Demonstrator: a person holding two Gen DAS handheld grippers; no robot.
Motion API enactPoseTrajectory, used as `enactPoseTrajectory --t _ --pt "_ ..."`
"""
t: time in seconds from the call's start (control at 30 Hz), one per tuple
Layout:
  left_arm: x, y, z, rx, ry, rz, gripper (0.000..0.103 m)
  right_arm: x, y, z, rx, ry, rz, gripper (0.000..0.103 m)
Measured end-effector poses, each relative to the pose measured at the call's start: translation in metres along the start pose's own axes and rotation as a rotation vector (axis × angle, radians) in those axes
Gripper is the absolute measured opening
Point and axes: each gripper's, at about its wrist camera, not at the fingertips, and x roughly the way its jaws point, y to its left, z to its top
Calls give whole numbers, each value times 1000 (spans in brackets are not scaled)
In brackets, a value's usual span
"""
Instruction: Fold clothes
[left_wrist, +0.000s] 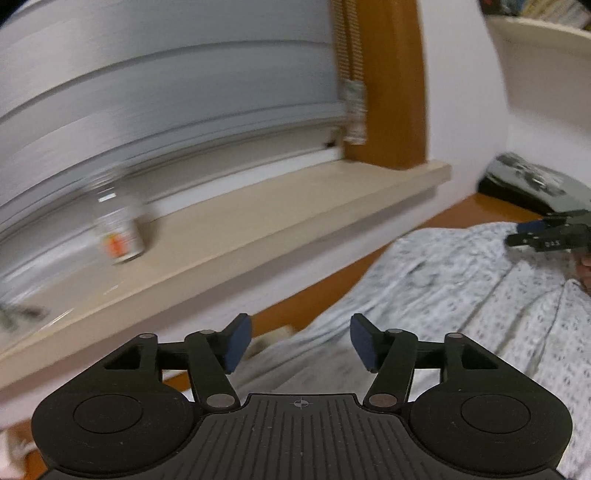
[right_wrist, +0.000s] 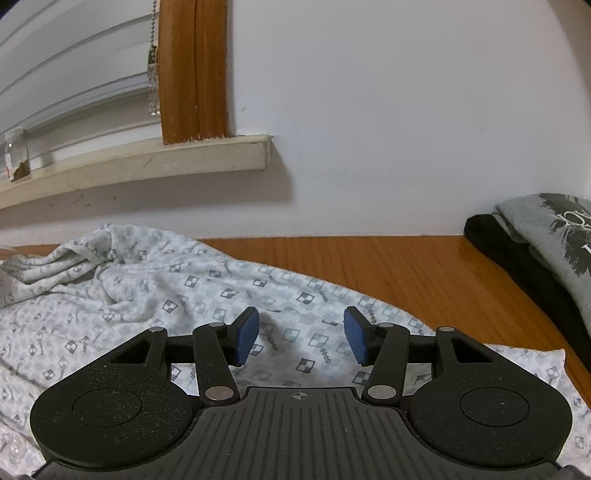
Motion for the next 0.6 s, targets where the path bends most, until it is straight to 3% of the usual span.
enactPoseTrajectory --t 0.13,0.23,0.33,0.4,0.43,0.47,0.5,0.53,0.6 --pt "39 -23 22 12 15 -73 66 0 1 0 -2 0 -5 52" --pt "58 -36 25 41 31 -82 70 0 1 1 -4 2 -6 52" --pt "77 -48 27 71 47 -89 67 0 1 1 -3 3 -7 52" --pt "89 -57 29 91 58 -93 59 0 1 1 -1 3 -7 52" --pt "95 -61 29 101 64 -95 47 0 1 1 -1 3 -6 52" --pt "101 -65 30 112 69 -98 24 0 1 1 -1 3 -5 52" --pt "107 -69 31 122 75 -100 9 0 1 1 0 4 -4 52" --pt "103 -68 31 119 58 -93 2 0 1 1 0 5 -3 52" --pt "89 -65 32 108 14 -76 2 0 1 1 0 7 -3 52"
